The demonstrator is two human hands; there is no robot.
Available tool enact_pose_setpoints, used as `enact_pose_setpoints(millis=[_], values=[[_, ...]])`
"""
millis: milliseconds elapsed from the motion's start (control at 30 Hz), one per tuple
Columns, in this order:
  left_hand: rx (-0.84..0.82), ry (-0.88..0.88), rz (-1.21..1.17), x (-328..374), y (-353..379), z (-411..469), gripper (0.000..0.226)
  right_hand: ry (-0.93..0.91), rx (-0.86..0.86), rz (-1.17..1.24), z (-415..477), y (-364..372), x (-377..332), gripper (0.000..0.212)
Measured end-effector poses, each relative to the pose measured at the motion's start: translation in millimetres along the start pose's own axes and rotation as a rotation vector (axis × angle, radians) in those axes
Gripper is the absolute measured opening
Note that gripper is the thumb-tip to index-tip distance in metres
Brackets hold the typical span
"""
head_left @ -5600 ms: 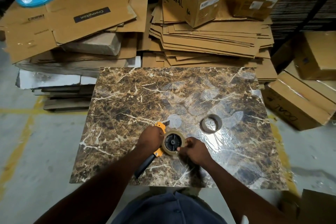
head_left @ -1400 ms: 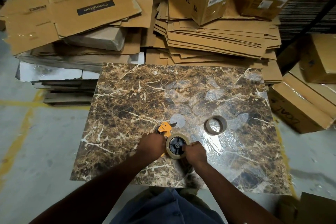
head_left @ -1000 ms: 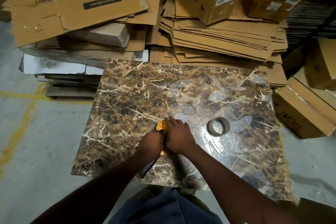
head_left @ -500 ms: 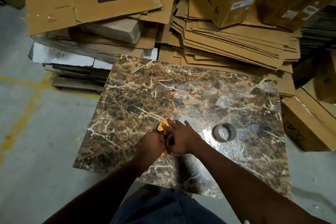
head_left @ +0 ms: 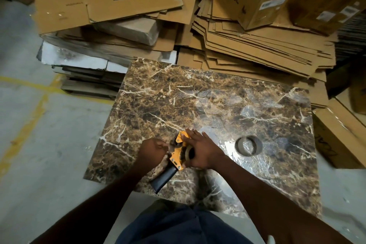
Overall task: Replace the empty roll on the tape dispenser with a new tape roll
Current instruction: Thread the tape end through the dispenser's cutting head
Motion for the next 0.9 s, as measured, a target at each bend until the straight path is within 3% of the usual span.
enact_pose_setpoints(millis=[167, 333, 433, 567, 667, 800, 900], values=[[0.010, 0.134, 0.039, 1.0, -2.2, 1.5, 0.018, -0.009, 0.009, -0.002, -1.4, -0.5, 0.6, 0.111], [0.084, 0.362, 0.083, 11.7, -37.9, 15.6, 0.041, -0.010, 0.003, -0.006, 1.4, -2.4, 1.3, 0.105], [0.036, 0.468, 0.178, 16.4, -37.4, 27.6, 0.055, -0.014, 0.000, -0.005, 2.0, -3.0, -0.3, 0.105], [-0.002, 0.479, 0.218, 3.8, -41.6, 39.5, 0.034, -0.010, 0.007, 0.007, 3.6, -4.2, 2.2, 0.101], [-0.017, 0.459, 0.296, -1.6, -48.6, 40.6, 0.034, -0.001, 0.012, 0.031, 2.6, -4.5, 2.6, 0.099], [0.026, 0.451, 0.339, 17.8, -56.1, 43.5, 0.016, 0.001, 0.003, 0.026, 2.8, -6.3, -0.6, 0.100], [-0.018, 0.448, 0.375, 22.8, -52.7, 52.9, 0.026, -0.006, 0.002, 0.027, 3.2, -6.2, 1.3, 0.098]])
Point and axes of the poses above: each hand's wrist, its own z-axis towards the middle knuckle, its own y-axis out of the palm, x = y × z, the point moved 8 cm from there along z, towards the middle knuckle, and after that the axes turned 5 degrees about x, right-handed, at the moved point
